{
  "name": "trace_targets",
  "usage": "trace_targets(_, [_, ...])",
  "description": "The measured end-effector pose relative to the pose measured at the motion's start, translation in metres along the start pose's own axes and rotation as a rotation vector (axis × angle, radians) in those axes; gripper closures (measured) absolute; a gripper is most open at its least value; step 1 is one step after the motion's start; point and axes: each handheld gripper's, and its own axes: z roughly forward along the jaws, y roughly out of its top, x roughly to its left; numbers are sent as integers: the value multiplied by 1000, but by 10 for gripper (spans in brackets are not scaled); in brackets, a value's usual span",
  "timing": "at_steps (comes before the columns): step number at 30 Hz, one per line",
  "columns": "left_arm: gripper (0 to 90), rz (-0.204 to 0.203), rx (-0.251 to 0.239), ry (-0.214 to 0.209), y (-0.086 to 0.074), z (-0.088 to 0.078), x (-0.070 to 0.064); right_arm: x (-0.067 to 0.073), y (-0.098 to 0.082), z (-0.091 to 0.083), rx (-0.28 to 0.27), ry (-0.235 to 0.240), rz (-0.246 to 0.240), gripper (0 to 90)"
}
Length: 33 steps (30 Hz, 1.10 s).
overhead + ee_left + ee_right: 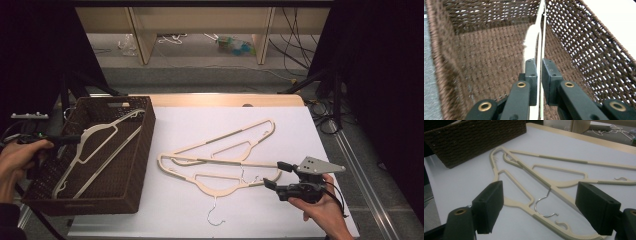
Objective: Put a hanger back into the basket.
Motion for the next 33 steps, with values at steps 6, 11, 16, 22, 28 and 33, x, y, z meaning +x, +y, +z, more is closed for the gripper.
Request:
trace_targets(6, [717,50,-66,37,9,-17,-20,0,0,0,-5,-2,-4,235])
trace_targets(11, [552,128,-154,33,12,-39,-54,-1,0,-1,10,-13,-13,235])
trace_targets(16, [438,148,-214,16,6,-58,-91,-2,-1,3,9,3,-21,232])
trace_targets(22, [376,181,-265,-99,-9,-56,-149,-1,-2,7,48,17,-41,229])
trace_targets(28, [352,303,-218,-143,-31,-28,-204,3,0,17,92,44,-88,233])
trace_targets(33, [340,336,-202,-181,-47,2,-241,5,1,28,132,74,-109,240])
